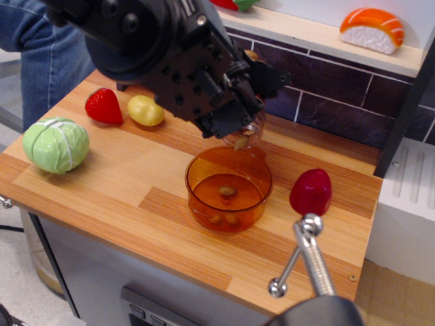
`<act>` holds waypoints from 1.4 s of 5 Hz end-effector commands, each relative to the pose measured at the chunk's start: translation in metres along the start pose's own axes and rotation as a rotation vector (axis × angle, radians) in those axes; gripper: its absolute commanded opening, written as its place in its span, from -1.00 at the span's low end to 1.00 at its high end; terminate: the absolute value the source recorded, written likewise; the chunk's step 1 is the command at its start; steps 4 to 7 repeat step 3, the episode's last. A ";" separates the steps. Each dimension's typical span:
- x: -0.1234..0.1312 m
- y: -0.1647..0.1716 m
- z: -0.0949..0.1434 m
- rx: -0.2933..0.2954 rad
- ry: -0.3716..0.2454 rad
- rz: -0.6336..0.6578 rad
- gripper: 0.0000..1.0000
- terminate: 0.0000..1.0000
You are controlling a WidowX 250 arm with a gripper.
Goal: Pour almonds in pot
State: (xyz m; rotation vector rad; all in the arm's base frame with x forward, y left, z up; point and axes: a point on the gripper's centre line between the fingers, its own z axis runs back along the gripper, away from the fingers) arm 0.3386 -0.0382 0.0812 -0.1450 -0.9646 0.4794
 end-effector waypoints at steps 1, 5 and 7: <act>0.010 -0.001 0.022 -0.078 0.011 0.009 -1.00 -1.00; 0.020 -0.006 0.034 -0.031 -0.039 -0.088 -1.00 1.00; 0.020 -0.006 0.034 -0.031 -0.039 -0.088 -1.00 1.00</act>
